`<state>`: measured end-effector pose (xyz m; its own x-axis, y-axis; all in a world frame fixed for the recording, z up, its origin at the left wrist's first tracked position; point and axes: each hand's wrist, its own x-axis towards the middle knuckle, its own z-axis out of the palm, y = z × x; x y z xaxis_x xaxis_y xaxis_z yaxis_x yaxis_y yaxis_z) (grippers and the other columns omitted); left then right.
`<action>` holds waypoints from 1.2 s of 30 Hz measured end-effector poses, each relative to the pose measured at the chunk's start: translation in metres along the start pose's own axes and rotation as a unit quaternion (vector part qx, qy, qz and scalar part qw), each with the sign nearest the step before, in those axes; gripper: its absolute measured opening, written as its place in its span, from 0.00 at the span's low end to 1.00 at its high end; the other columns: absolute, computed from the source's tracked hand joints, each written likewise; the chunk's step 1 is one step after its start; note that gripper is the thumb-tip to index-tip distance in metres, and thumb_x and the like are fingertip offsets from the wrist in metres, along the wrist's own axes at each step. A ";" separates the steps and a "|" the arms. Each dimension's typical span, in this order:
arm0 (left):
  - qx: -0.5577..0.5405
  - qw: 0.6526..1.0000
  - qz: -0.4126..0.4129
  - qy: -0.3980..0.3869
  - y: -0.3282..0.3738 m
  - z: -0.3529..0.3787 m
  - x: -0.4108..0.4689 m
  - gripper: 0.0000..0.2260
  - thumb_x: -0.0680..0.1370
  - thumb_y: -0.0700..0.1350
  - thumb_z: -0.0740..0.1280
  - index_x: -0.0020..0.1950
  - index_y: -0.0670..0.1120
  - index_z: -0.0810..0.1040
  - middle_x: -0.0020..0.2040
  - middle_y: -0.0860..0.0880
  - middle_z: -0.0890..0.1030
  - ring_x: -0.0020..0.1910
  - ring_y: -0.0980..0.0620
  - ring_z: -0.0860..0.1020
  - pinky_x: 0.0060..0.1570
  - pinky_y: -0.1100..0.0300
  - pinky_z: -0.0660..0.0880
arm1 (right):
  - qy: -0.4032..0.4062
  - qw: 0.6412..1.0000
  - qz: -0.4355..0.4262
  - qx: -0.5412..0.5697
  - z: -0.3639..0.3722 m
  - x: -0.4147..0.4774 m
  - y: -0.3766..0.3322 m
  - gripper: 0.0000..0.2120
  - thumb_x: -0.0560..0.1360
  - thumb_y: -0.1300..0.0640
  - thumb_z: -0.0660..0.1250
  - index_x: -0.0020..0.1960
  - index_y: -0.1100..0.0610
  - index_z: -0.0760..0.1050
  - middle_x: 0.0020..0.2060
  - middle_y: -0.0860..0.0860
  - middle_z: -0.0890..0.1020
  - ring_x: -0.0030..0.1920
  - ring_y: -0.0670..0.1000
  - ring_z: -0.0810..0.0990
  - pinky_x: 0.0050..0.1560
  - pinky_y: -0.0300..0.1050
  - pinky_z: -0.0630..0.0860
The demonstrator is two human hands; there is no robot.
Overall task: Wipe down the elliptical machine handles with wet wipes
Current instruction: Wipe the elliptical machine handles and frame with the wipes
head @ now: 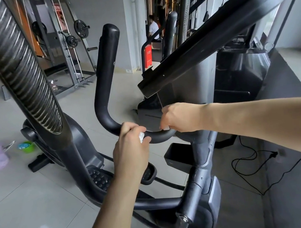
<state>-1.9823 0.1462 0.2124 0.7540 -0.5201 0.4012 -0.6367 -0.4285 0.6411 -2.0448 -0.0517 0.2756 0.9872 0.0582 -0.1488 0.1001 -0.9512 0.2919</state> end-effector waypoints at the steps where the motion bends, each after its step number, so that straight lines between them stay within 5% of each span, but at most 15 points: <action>1: 0.005 1.000 0.006 -0.006 0.002 0.000 0.000 0.10 0.79 0.45 0.73 0.59 0.48 0.83 0.61 0.57 0.74 0.49 0.48 0.80 0.48 0.49 0.77 | -0.009 0.999 0.005 -0.048 0.001 0.000 -0.001 0.20 0.77 0.69 0.61 0.62 0.54 0.81 0.55 0.51 0.83 0.59 0.55 0.76 0.48 0.40 0.67; 8: 0.008 0.999 0.023 -0.035 0.016 0.009 -0.001 0.10 0.80 0.45 0.71 0.61 0.48 0.82 0.62 0.56 0.76 0.52 0.47 0.79 0.49 0.48 0.77 | -0.004 0.987 0.070 -0.143 0.015 -0.006 -0.019 0.10 0.81 0.62 0.61 0.59 0.55 0.78 0.55 0.51 0.80 0.63 0.56 0.73 0.58 0.46 0.71; 15: 0.041 0.998 0.015 -0.051 0.020 0.011 0.005 0.07 0.80 0.45 0.71 0.58 0.48 0.83 0.57 0.54 0.74 0.48 0.47 0.78 0.44 0.51 0.75 | 0.215 0.974 0.051 0.042 0.059 -0.007 -0.002 0.14 0.66 0.74 0.66 0.43 0.58 0.82 0.39 0.51 0.84 0.37 0.51 0.64 0.43 0.36 0.63; 17: 0.048 0.997 0.017 -0.057 0.021 0.010 0.006 0.07 0.80 0.45 0.71 0.57 0.48 0.83 0.56 0.54 0.73 0.46 0.47 0.78 0.44 0.51 0.75 | 0.307 0.941 0.085 0.114 0.065 -0.009 -0.011 0.13 0.65 0.76 0.66 0.38 0.59 0.81 0.35 0.51 0.83 0.35 0.52 0.66 0.39 0.41 0.71; 19: 0.041 0.997 0.016 -0.059 0.022 0.010 0.007 0.07 0.79 0.44 0.71 0.56 0.50 0.83 0.54 0.55 0.72 0.45 0.47 0.77 0.45 0.50 0.76 | 0.377 0.894 0.135 0.201 0.072 -0.016 -0.027 0.13 0.69 0.75 0.65 0.43 0.61 0.84 0.42 0.53 0.86 0.39 0.54 0.76 0.45 0.42 0.77; 23: 0.011 0.998 0.005 -0.068 0.023 0.008 0.008 0.06 0.78 0.44 0.72 0.54 0.52 0.84 0.54 0.54 0.73 0.45 0.47 0.78 0.48 0.49 0.77 | 0.490 0.783 0.211 0.319 0.083 -0.036 -0.063 0.13 0.74 0.75 0.67 0.49 0.62 0.86 0.50 0.51 0.87 0.50 0.48 0.83 0.60 0.30 0.74; 28: 0.016 0.998 0.006 -0.066 0.021 0.008 0.007 0.06 0.78 0.44 0.72 0.54 0.53 0.84 0.53 0.56 0.72 0.46 0.49 0.77 0.46 0.53 0.73 | 0.426 0.687 0.302 0.505 0.099 -0.058 -0.090 0.15 0.77 0.71 0.66 0.46 0.54 0.84 0.44 0.43 0.86 0.47 0.44 0.85 0.51 0.35 0.78; 33: 0.018 0.998 0.001 -0.064 0.020 0.013 0.008 0.06 0.78 0.43 0.73 0.54 0.50 0.84 0.53 0.56 0.72 0.47 0.48 0.77 0.49 0.51 0.76 | 0.427 0.445 0.386 0.686 0.086 -0.054 -0.085 0.04 0.79 0.61 0.70 0.49 0.56 0.84 0.41 0.52 0.87 0.42 0.47 0.85 0.52 0.41 0.78; 36: 0.010 0.998 0.000 -0.061 0.020 0.014 0.009 0.06 0.77 0.42 0.73 0.53 0.49 0.84 0.54 0.54 0.74 0.47 0.47 0.78 0.51 0.49 0.77 | 0.437 0.354 0.360 0.744 0.082 -0.038 -0.087 0.04 0.79 0.59 0.72 0.51 0.58 0.84 0.43 0.54 0.87 0.45 0.50 0.85 0.56 0.45 0.81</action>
<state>-1.9906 0.1231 0.2192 0.7293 -0.6053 0.3189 -0.6411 -0.4417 0.6276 -2.1017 0.0044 0.1786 0.4161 -0.9093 -0.0029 0.2496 0.1173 -0.9612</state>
